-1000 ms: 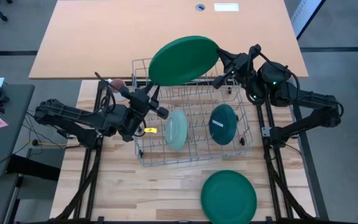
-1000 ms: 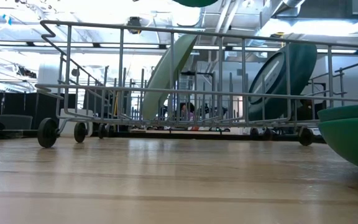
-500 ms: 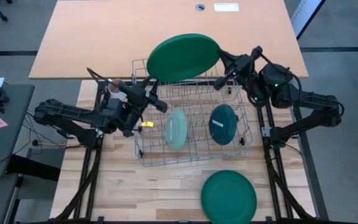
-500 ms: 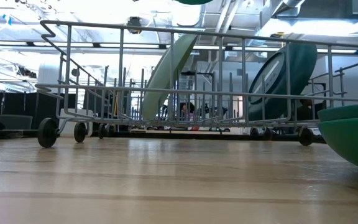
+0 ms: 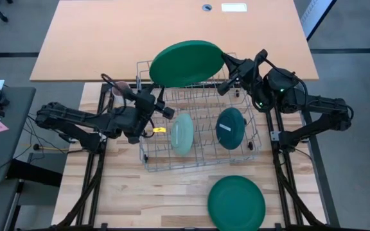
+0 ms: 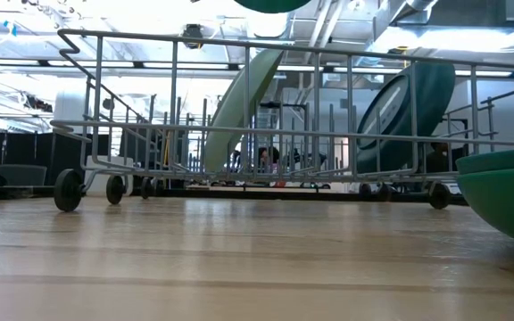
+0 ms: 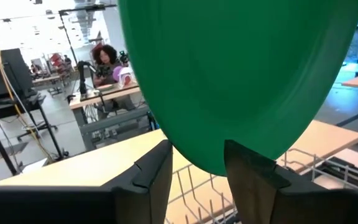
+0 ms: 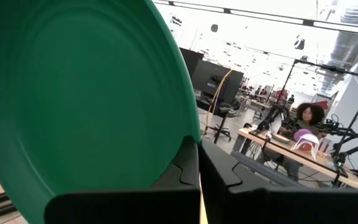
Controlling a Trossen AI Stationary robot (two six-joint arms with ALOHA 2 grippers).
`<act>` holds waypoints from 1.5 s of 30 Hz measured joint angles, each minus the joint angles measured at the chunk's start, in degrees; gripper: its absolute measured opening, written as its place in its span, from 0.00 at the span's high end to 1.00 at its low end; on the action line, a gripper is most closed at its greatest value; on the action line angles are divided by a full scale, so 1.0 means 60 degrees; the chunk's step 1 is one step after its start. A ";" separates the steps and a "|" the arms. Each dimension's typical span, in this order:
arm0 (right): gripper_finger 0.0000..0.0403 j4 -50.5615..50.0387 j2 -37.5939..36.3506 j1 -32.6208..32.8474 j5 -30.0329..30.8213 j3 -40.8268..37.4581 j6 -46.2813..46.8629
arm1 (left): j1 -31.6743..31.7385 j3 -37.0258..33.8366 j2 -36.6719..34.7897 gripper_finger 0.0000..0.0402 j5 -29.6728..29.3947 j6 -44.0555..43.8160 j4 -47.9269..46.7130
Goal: Sort dishes
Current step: Put a green plate in the dish rack
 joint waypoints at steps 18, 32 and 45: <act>1.00 -0.0149 0.0004 0.0211 0.0091 -0.0015 -0.0115 | 0.0087 0.0004 0.0000 0.56 -0.0742 -0.1028 -0.1117; 1.00 -0.0556 -0.0026 0.0419 0.0266 0.0000 -0.0102 | 0.0086 0.0029 -0.0042 0.97 -0.0607 -0.0266 -0.0618; 0.68 -0.3207 -0.0078 0.0441 0.0069 0.0022 0.1428 | 0.0073 -0.0018 0.0031 0.99 -0.0204 0.1114 -0.0778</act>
